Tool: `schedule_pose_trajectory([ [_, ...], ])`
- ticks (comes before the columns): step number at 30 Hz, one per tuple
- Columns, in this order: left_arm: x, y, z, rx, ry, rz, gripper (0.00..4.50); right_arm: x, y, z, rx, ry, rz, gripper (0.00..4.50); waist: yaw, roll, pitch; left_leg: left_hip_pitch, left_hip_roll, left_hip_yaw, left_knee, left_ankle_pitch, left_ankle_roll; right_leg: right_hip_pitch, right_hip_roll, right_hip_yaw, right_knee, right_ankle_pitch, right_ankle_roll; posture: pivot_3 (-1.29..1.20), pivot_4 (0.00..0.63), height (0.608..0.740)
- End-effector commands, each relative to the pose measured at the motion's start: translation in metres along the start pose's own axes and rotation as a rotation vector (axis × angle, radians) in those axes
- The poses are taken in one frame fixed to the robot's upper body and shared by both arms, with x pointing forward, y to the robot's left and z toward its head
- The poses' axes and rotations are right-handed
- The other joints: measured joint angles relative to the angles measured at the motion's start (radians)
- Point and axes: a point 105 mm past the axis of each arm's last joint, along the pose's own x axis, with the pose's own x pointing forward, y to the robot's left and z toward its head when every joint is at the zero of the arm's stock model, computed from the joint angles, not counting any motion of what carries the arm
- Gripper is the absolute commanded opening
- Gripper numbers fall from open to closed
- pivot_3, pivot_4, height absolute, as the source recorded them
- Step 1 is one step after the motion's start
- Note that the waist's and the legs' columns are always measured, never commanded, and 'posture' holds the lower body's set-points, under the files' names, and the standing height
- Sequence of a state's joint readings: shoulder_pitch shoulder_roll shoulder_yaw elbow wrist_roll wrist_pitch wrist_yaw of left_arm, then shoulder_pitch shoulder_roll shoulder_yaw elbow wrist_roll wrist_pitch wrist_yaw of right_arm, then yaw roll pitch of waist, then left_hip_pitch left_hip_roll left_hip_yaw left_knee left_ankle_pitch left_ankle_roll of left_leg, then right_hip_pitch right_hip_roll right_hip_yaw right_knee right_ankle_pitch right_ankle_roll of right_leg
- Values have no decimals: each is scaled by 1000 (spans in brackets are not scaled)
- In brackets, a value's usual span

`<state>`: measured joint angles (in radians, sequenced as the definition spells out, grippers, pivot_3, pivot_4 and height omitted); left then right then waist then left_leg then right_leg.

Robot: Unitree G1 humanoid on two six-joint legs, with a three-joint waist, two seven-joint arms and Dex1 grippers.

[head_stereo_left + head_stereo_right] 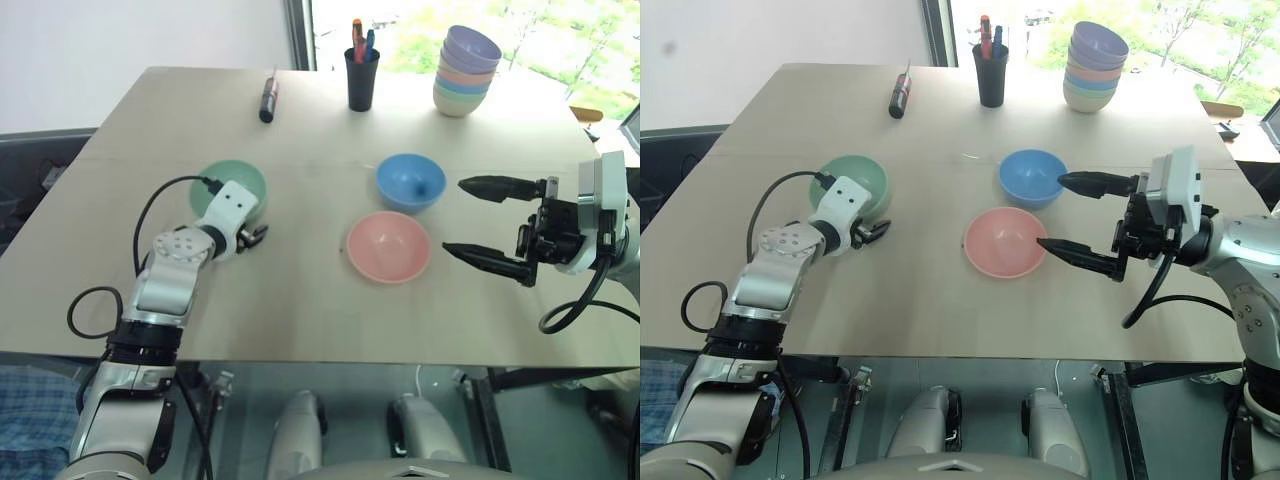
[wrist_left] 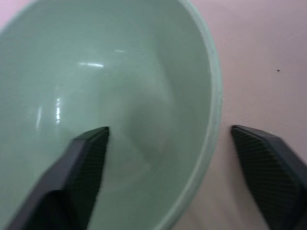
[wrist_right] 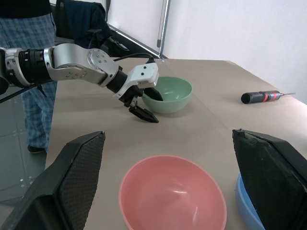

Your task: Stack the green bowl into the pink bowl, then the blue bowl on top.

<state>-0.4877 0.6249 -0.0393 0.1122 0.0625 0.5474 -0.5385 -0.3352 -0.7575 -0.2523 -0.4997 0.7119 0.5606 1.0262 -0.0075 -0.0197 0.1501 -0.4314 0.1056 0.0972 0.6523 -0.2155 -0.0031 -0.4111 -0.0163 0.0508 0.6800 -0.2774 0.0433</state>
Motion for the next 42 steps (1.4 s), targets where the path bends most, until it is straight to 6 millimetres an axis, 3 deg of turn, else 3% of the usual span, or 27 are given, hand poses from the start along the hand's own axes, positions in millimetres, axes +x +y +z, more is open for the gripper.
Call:
schedule_pose_trajectory([
  [1,0,7,4,28,-13,28,1865,-1,2,10,-55,-18,6,4500,0,0,0,0,0,0,0,0,0,0,0,0,0,0,0,0,150,740],
  [6,1,8,4,36,-21,35,158,-2,1,10,-59,-21,2,4500,3,1,-1,1,0,0,0,0,0,1,0,0,0,0,0,0,150,740],
  [12,2,14,18,66,-80,29,158,-2,1,8,-59,-21,3,4500,5,1,-1,1,0,0,0,0,0,1,0,0,0,0,0,0,150,740],
  [17,3,8,65,168,-271,-74,158,-1,1,6,-57,-23,9,4500,19,0,0,0,0,-1,1,0,0,1,0,-1,0,0,0,0,150,740],
  [23,-8,-31,113,339,-436,-365,158,3,1,2,-58,-23,16,4500,22,0,0,-1,0,0,1,0,0,1,0,-1,-1,0,0,0,150,740],
  [29,-27,-61,143,623,-579,-617,158,6,4,-2,-57,-19,34,4500,21,0,0,-1,0,0,1,0,0,0,1,0,-1,0,0,0,150,740],
  [36,-54,-105,163,886,-779,-870,158,5,2,-5,-68,-10,29,4500,21,0,0,-1,0,0,1,0,0,0,0,0,-1,0,0,0,150,740],
  [42,-64,-131,163,1007,-886,-978,158,5,3,-5,-81,-6,24,4500,20,0,0,-1,0,0,1,0,0,0,1,0,-1,0,0,0,150,740],
])
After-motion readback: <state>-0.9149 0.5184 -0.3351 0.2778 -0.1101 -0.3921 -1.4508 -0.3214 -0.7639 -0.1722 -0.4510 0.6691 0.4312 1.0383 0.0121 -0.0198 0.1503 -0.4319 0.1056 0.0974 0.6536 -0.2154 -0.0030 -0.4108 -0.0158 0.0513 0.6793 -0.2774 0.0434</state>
